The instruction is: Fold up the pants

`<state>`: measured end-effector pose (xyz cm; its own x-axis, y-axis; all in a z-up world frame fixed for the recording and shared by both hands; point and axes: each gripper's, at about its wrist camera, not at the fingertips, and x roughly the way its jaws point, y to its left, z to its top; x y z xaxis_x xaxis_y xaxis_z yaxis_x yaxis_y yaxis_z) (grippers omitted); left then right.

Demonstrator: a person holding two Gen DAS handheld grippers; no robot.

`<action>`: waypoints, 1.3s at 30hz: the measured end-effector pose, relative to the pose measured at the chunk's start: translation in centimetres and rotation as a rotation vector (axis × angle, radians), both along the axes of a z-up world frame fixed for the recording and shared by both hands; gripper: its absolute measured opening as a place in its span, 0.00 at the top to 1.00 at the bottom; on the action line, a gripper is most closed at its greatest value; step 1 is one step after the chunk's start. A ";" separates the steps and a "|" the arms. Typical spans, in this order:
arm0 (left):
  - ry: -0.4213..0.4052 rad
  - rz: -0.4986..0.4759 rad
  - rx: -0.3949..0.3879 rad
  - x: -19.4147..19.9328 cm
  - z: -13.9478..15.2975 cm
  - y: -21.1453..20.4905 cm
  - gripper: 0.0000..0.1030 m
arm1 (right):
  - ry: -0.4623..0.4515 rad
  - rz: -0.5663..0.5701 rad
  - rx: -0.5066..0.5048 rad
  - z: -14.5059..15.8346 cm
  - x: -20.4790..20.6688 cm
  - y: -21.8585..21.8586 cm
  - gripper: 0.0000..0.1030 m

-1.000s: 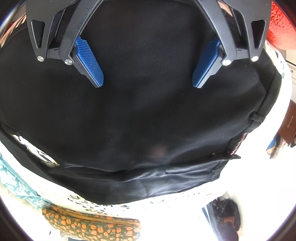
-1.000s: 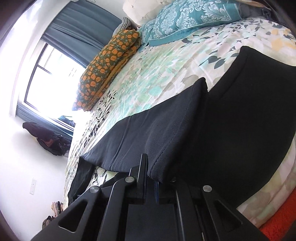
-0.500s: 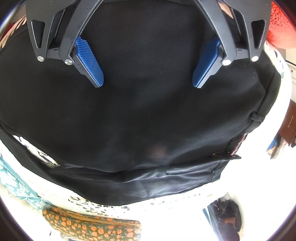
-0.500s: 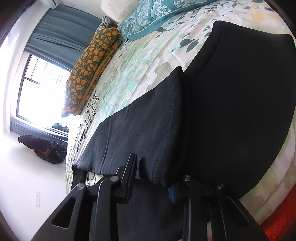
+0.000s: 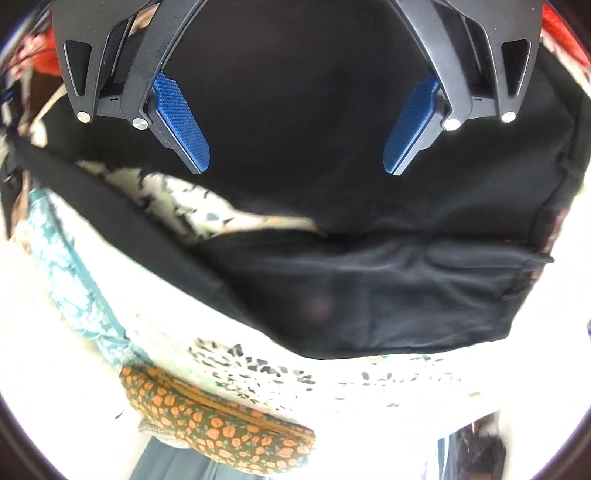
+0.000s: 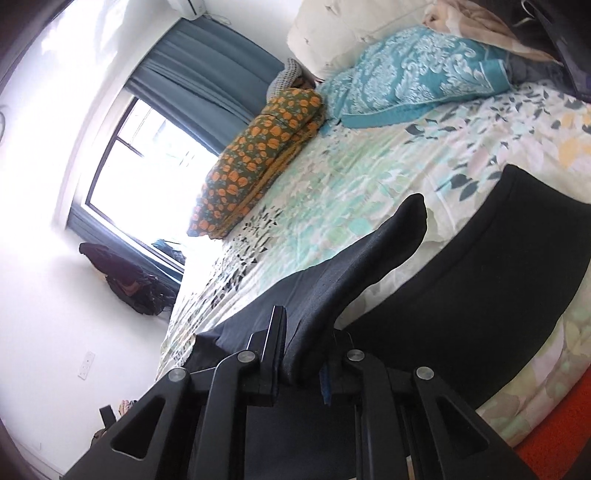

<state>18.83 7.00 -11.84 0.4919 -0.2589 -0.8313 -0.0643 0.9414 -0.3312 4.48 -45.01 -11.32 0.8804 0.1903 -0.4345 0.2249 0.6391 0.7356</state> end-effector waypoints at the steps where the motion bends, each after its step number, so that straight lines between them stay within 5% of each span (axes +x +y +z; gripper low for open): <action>1: 0.020 -0.001 -0.094 1.5 0.0 0.4 0.06 | -0.023 0.017 0.002 0.8 -0.4 0.2 0.85; 3: 0.052 0.010 -0.223 4.5 -0.3 1.0 0.06 | -0.054 0.043 0.007 2.2 -0.9 0.4 0.85; 10: 0.116 0.129 -0.271 11.3 -1.7 2.4 0.06 | -0.104 0.096 0.027 5.1 -3.2 -0.6 0.85; 15: 0.155 0.252 -0.249 12.7 -3.3 4.3 0.07 | -0.121 0.128 0.086 5.7 -4.6 -2.3 0.86; 20: 0.157 0.268 -0.244 13.8 -3.9 5.3 0.09 | -0.136 0.126 0.055 7.0 -5.8 -4.4 0.97; 24: 0.183 0.252 -0.209 15.2 -4.6 4.4 0.09 | -0.040 0.124 0.054 5.6 -4.9 -5.9 0.99; 26: 0.191 0.259 -0.208 15.3 -4.9 4.0 0.09 | 0.038 0.080 0.128 3.6 -4.7 -6.6 0.91; 27: 0.193 0.264 -0.211 15.3 -5.1 3.9 0.09 | 0.075 0.070 0.173 2.5 -4.7 -6.7 0.75; 28: 0.196 0.270 -0.212 15.3 -5.2 3.8 0.09 | 0.109 0.058 0.211 1.5 -4.7 -6.6 0.57; 29: 0.201 0.276 -0.209 15.3 -5.4 3.8 0.09 | 0.129 0.038 0.238 0.6 -4.7 -6.2 0.16; 30: 0.203 0.278 -0.207 15.3 -5.5 3.7 0.09 | 0.131 0.019 0.268 -0.3 -4.9 -5.7 0.03; 36: 0.185 0.271 -0.191 15.0 -5.6 3.4 0.09 | 0.211 0.100 0.687 -7.8 -3.2 0.6 0.09; 39: 0.179 0.252 -0.177 14.8 -5.5 3.1 0.09 | 0.221 0.125 0.701 -9.3 -1.2 3.6 0.13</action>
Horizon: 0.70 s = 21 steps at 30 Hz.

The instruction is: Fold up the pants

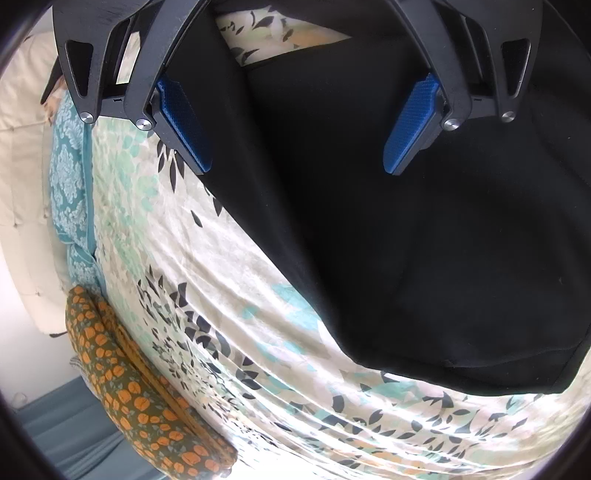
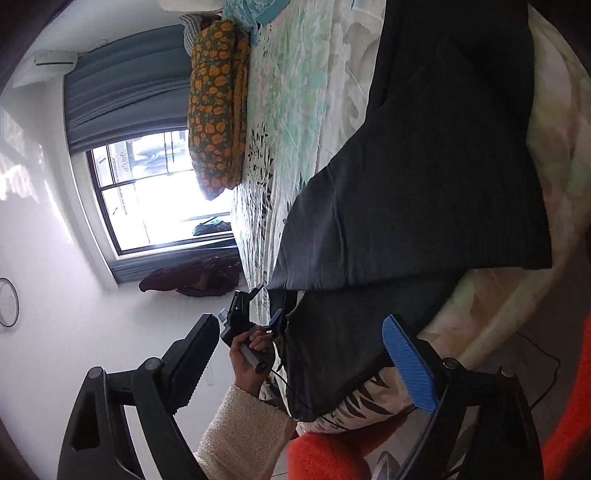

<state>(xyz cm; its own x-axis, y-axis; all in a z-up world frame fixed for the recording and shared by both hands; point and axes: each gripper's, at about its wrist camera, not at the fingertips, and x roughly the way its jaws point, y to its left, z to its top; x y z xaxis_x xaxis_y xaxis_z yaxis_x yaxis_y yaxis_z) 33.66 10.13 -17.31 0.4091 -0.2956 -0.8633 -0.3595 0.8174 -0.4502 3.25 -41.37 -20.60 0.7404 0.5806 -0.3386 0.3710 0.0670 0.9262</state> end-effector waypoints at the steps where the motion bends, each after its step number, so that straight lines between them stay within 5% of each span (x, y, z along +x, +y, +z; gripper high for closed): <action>1: -0.002 -0.008 0.007 -0.1 0.1 -0.1 0.09 | 0.004 -0.008 -0.012 -0.5 0.7 0.5 0.13; 5: -0.011 -0.028 0.006 -0.6 0.4 -0.2 0.09 | 0.183 -0.008 0.004 -4.2 2.2 1.7 0.13; 12: -0.010 -0.050 0.028 -0.3 0.2 0.1 0.09 | 0.185 -0.232 -0.258 -2.5 0.8 -2.1 0.22; 13: -0.006 -0.044 0.028 0.0 0.0 0.2 0.09 | 0.203 -0.251 -0.279 -2.4 0.6 -2.7 0.27; 15: -0.003 -0.018 0.026 0.5 -0.2 0.4 0.09 | 0.248 -0.225 -0.324 -2.6 0.8 -3.7 0.68; 17: -0.007 0.028 0.018 1.3 -0.2 0.9 0.09 | 0.263 -0.201 -0.358 -2.7 0.5 -4.3 0.95; 21: -0.004 0.118 -0.038 2.7 -0.4 2.2 0.09 | 0.165 -0.157 -0.430 0.1 0.5 -4.9 0.95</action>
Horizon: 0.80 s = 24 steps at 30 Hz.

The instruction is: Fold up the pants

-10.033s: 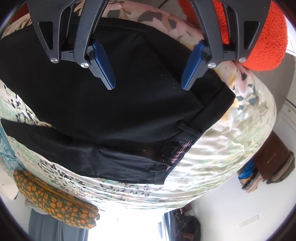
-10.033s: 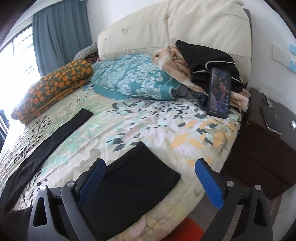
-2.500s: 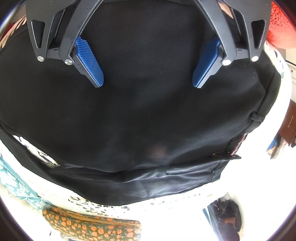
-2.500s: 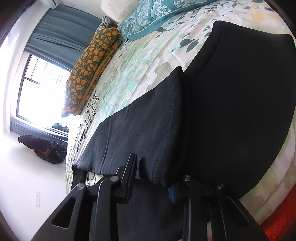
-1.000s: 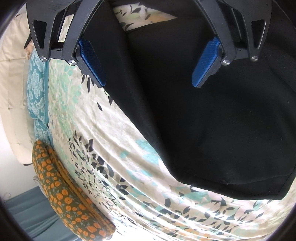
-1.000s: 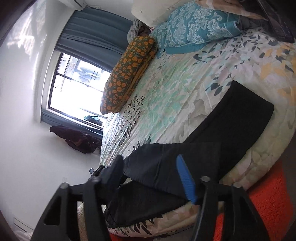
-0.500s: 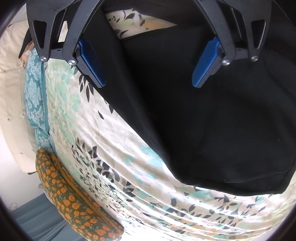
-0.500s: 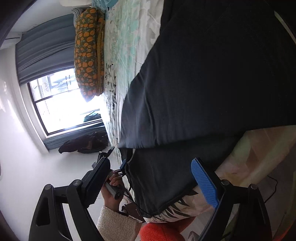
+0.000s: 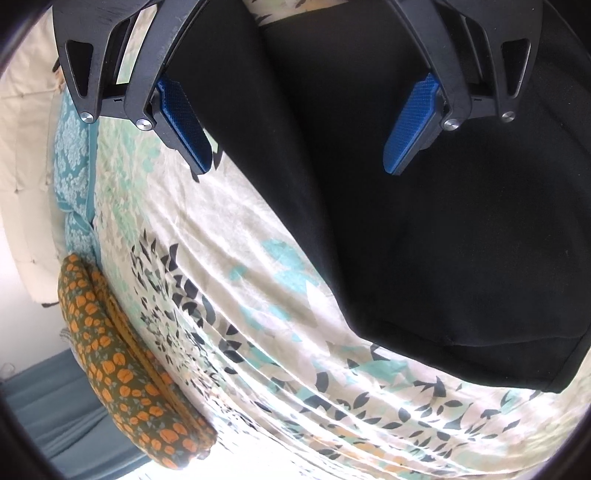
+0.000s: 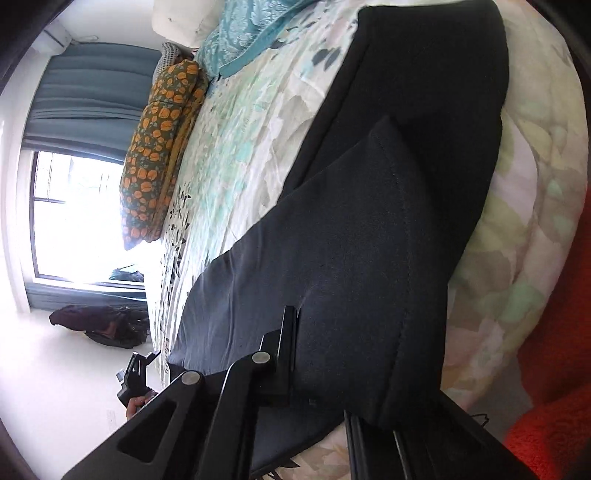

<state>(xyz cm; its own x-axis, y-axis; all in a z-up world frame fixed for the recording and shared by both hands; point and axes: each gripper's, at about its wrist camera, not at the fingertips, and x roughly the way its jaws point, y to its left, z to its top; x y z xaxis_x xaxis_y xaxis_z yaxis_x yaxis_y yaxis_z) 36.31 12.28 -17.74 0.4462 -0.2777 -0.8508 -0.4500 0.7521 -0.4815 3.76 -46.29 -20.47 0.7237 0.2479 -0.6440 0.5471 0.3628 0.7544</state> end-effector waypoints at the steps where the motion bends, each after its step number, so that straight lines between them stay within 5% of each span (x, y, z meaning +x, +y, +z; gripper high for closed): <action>1: 0.001 0.011 -0.011 0.3 0.0 0.2 0.09 | -0.026 0.022 -0.029 1.2 0.1 -0.1 0.95; 3: -0.006 0.009 -0.011 0.8 0.1 0.4 0.18 | -0.081 0.052 -0.085 3.8 0.3 -0.2 0.95; 4: -0.004 -0.008 -0.009 1.1 0.1 0.4 0.44 | -0.110 0.067 -0.107 5.1 0.4 -0.1 0.96; 5: 0.016 -0.038 -0.014 1.5 -0.2 0.2 0.85 | -0.138 0.080 -0.127 6.2 0.4 -0.2 0.96; 6: 0.045 -0.061 -0.025 1.7 -0.6 0.1 0.95 | -0.162 0.090 -0.142 7.3 0.6 -0.4 0.96; 11: -0.018 -0.059 -0.039 0.2 1.1 0.4 0.98 | -0.206 0.145 -0.200 10.4 3.6 -1.5 0.96; 15: -0.192 -0.051 -0.067 -3.4 7.8 0.5 0.98 | -0.260 0.206 -0.322 14.0 7.9 -3.9 0.96; 18: -0.335 -0.074 0.013 -10.2 12.0 0.5 0.97 | -0.325 0.275 -0.350 16.1 9.6 -6.5 0.96; 21: -0.280 -0.119 0.046 -17.6 9.7 -0.9 0.97 | -0.209 0.266 -0.239 11.1 8.6 -9.4 0.95; 24: -0.152 -0.170 0.121 -22.9 4.4 -3.1 0.97 | 0.087 0.289 -0.261 3.5 6.9 -9.3 0.95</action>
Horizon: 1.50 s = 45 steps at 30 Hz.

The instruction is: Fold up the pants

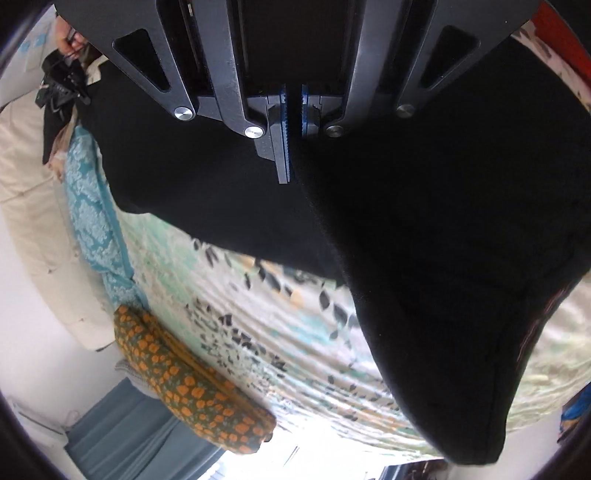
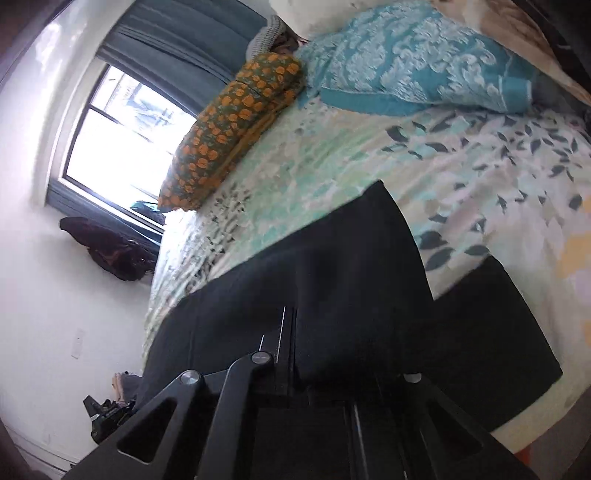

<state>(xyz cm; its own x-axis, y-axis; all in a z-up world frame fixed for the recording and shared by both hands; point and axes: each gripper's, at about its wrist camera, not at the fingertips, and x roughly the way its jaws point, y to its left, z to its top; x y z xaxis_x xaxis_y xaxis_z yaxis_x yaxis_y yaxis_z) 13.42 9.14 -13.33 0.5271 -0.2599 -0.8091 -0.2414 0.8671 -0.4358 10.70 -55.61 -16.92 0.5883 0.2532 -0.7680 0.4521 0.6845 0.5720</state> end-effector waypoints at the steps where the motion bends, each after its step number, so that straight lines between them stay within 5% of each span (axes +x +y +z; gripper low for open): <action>1: 0.030 -0.008 0.017 -1.0 -1.5 -0.6 0.97 | 0.080 0.020 -0.054 -1.9 -0.4 0.5 0.95; 3: 0.074 -0.005 0.024 -2.1 -3.3 -1.3 0.97 | 0.180 0.030 -0.085 -4.6 -1.1 0.9 0.95; 6: 0.078 -0.033 0.040 -2.5 -3.3 -2.1 0.97 | 0.178 0.047 -0.117 -4.4 -1.3 0.6 0.91; 10: 0.076 -0.043 0.028 -2.5 -3.1 -2.3 0.97 | 0.141 -0.016 -0.037 -4.3 -3.3 -0.9 0.86; 12: 0.075 -0.042 0.023 -2.5 -3.1 -2.4 0.97 | 0.099 -0.079 0.001 -3.7 -4.6 -1.9 0.65; 15: 0.071 -0.049 0.022 -2.5 -3.1 -2.3 0.97 | 0.042 -0.170 0.053 -3.3 -6.6 -3.4 0.57; 17: 0.073 -0.050 0.019 -2.9 -2.8 -2.7 0.97 | 0.023 -0.197 0.079 -3.3 -7.5 -4.0 0.57; 20: 0.071 -0.058 0.023 -2.9 -2.8 -3.0 0.97 | 0.027 -0.203 0.026 -2.6 -7.7 -4.1 0.95; 25: 0.067 -0.092 0.015 -3.9 -2.5 -3.5 0.97 | 0.064 -0.260 -0.104 -1.0 -8.0 -3.5 0.95; 30: 0.096 -0.120 0.027 -4.7 -3.1 -4.1 0.97 | 0.158 -0.304 -0.078 -2.3 -8.4 -4.5 0.95; 45: 0.131 -0.120 0.019 -4.5 -3.4 -4.1 0.97 | 0.228 -0.306 -0.171 -2.0 -8.3 -3.4 0.95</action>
